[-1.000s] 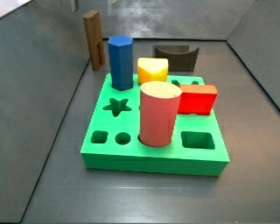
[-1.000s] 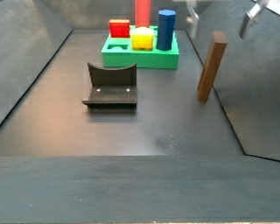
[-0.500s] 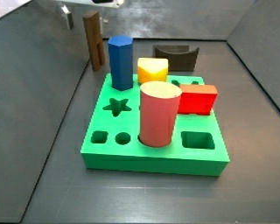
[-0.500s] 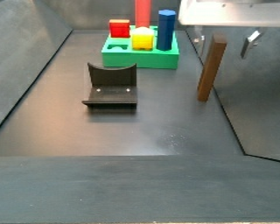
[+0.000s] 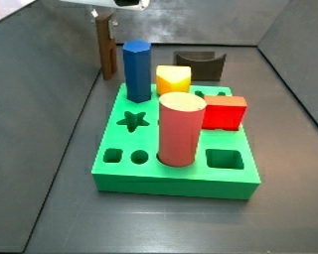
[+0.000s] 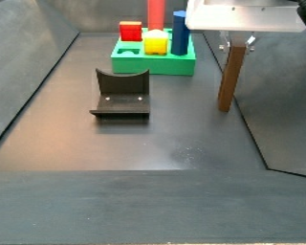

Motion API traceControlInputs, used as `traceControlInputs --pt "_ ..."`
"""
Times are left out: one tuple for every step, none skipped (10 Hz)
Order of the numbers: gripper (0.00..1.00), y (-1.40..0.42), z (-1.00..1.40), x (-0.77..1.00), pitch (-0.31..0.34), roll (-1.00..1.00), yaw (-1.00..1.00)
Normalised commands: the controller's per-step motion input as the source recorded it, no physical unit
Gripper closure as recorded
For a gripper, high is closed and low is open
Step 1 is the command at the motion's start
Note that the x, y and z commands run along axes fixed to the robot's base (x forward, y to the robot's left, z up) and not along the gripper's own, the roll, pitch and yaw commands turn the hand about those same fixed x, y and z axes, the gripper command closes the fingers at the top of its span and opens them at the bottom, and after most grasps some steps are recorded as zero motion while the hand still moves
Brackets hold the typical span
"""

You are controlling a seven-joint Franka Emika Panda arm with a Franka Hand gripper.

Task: Pick up the square-circle object. Move up. Rotate the square-circle object. Move to above the board. Insert the square-circle object.
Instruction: Pick up the square-circle object.

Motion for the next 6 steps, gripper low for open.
traceControlInputs --pt "1.0 0.0 0.0 0.0 0.0 0.0 0.0" --pt "1.0 0.0 0.0 0.0 0.0 0.0 0.0" --pt "1.0 0.0 0.0 0.0 0.0 0.0 0.0" --pt "1.0 0.0 0.0 0.0 0.0 0.0 0.0" --pt "1.0 0.0 0.0 0.0 0.0 0.0 0.0" --pt "1.0 0.0 0.0 0.0 0.0 0.0 0.0"
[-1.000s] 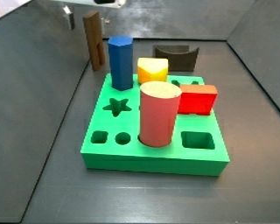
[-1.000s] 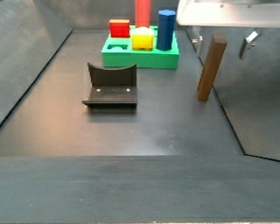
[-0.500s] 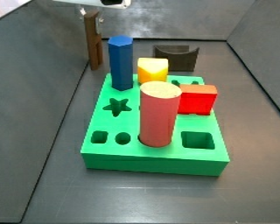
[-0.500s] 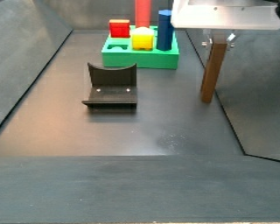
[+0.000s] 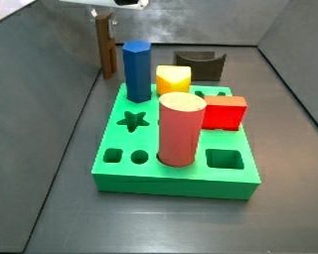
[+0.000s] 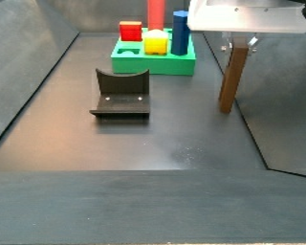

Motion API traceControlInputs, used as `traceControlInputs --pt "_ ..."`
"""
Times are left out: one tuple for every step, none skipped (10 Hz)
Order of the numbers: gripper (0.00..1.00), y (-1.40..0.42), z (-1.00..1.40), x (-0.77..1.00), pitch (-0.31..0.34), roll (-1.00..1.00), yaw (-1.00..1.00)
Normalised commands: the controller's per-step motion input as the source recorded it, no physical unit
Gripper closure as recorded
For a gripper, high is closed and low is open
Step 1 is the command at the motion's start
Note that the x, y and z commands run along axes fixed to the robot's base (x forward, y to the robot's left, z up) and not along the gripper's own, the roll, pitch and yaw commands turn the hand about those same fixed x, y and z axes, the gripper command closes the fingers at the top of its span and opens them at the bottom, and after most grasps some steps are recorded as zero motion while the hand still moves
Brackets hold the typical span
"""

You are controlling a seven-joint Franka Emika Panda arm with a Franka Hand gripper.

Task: Pick up the square-circle object. Move up. Rotate the square-circle object. Move to above the board. Insert the square-circle object.
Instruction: Pick up the square-circle object, then move up, then rotate the square-circle object.

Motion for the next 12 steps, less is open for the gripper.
traceControlInputs --pt "1.0 0.0 0.0 0.0 0.0 0.0 0.0" --pt "1.0 0.0 0.0 0.0 0.0 0.0 0.0" --pt "1.0 0.0 0.83 0.0 0.0 0.0 0.0" --pt "1.0 -0.03 0.83 -0.05 0.012 0.0 0.02" --pt "1.0 -0.04 0.72 -0.08 0.038 0.0 0.02" --pt "1.0 -0.03 0.6 -0.05 0.037 0.0 0.02" --pt "1.0 -0.02 0.4 -0.03 0.042 0.0 0.02" --pt "1.0 -0.01 0.3 -0.02 0.046 0.0 0.02" --pt "1.0 -0.14 0.93 1.0 0.0 0.0 0.0" --pt "1.0 -0.13 0.87 1.0 0.032 0.0 0.0" --pt "1.0 -0.11 0.86 1.0 0.075 -0.02 0.01" --pt "1.0 -0.08 0.77 0.94 0.092 -0.03 0.02"
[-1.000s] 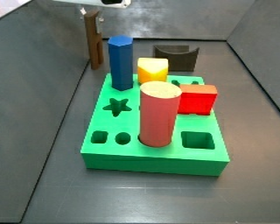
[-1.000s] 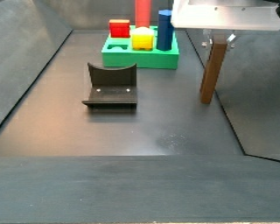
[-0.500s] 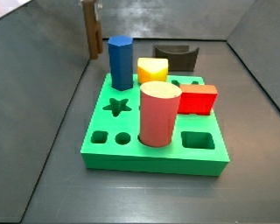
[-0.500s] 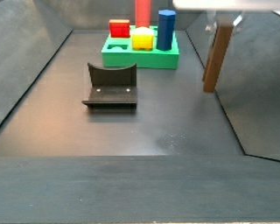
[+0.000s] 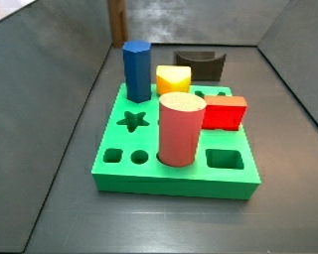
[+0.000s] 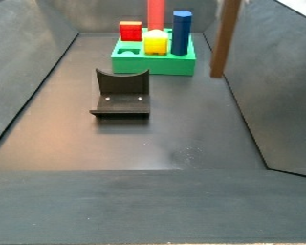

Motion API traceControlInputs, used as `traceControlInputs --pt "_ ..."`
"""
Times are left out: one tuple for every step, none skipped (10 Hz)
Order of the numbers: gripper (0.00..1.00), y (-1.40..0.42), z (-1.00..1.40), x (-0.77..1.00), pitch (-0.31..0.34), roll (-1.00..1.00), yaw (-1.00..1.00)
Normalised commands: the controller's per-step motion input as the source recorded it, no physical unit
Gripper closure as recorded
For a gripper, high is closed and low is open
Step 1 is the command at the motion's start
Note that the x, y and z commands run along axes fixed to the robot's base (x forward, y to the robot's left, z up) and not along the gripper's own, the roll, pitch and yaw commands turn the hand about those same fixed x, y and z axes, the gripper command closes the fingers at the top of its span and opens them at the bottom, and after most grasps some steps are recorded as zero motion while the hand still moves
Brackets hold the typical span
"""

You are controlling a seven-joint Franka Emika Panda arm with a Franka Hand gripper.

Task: Pick up the square-circle object. Move up. Rotate the square-circle object. Move to above the board. Insert the square-circle object.
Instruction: Rotate the square-circle object.

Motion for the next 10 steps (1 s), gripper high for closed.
traceControlInputs --pt "1.0 -0.06 0.57 0.78 0.101 -0.03 0.02" --pt "1.0 -0.04 0.29 0.57 0.108 -0.04 0.02" --pt "1.0 -0.02 0.09 0.43 0.111 -0.04 0.02" --pt "1.0 -0.02 -0.01 0.33 0.106 -0.04 0.02" --pt "1.0 -0.01 0.01 0.22 0.097 -0.04 0.02" --pt "1.0 0.0 0.0 0.0 0.009 -0.01 0.25" --pt "1.0 0.0 0.02 -0.09 -0.001 -0.01 0.24" --pt "1.0 -0.01 0.0 0.04 -0.012 -0.01 0.51" --pt "1.0 -0.01 0.0 0.06 -0.018 -0.01 0.42" --pt "1.0 -0.01 -0.01 0.06 -0.01 -0.01 0.26"
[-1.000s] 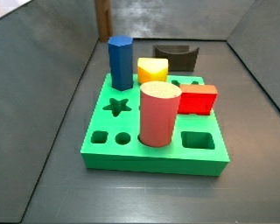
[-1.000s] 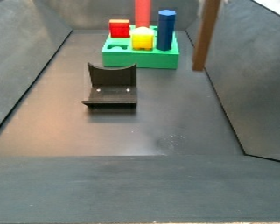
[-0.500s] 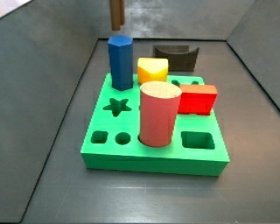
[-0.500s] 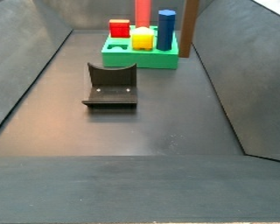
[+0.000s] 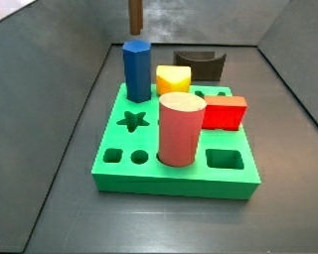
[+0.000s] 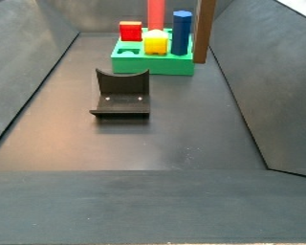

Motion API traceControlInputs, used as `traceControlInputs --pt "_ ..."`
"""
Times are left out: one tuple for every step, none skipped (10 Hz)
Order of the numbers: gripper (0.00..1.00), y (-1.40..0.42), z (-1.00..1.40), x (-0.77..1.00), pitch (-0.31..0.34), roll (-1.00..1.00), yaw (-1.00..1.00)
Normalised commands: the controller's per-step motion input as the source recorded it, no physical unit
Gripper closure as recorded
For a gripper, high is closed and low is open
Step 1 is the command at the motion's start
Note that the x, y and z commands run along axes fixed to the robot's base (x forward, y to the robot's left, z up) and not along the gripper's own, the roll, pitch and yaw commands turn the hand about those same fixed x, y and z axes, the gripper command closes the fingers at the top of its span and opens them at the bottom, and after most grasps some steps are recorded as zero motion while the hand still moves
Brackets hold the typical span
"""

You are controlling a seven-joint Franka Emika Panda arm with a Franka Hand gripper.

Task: Pick up the square-circle object. Move up. Rotate the square-circle object. Move to above the board. Insert the square-circle object.
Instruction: Rotate the square-circle object.

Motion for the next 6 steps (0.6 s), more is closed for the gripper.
traceControlInputs --pt "1.0 0.0 0.0 0.0 -0.007 -0.01 0.36" --pt "1.0 0.0 0.0 0.0 -0.005 -0.01 0.26" --pt "1.0 0.0 -1.0 0.0 -0.005 -0.21 0.19" --pt "1.0 0.0 -1.0 0.01 -0.027 -0.2 0.11" --pt "1.0 0.0 -1.0 0.02 -0.032 -0.19 0.08" --pt "1.0 0.01 -1.0 0.02 -0.04 -0.15 0.04"
